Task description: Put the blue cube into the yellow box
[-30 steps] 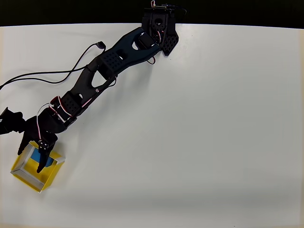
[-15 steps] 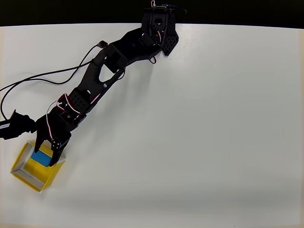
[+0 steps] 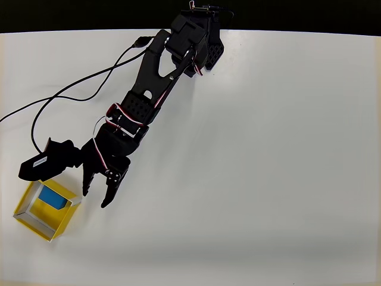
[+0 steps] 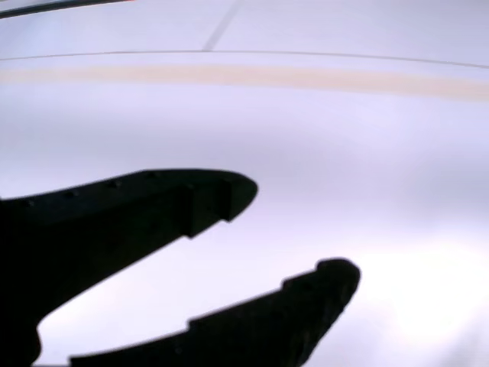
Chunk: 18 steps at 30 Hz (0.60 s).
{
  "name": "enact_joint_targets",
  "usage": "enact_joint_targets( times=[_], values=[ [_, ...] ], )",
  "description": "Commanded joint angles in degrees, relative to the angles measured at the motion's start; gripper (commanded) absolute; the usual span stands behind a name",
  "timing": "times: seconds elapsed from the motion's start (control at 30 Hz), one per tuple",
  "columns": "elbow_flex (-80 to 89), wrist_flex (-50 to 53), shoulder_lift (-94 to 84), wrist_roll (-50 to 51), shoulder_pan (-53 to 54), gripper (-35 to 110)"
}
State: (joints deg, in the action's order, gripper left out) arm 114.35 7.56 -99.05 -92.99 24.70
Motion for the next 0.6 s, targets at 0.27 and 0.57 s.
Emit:
enact_joint_targets(
  times=[0.27, 0.57],
  values=[
    [27.3, 10.0, -42.4, 2.1, -11.3, 14],
    [36.8, 32.3, -61.1, 2.8, -19.0, 7]
  ],
)
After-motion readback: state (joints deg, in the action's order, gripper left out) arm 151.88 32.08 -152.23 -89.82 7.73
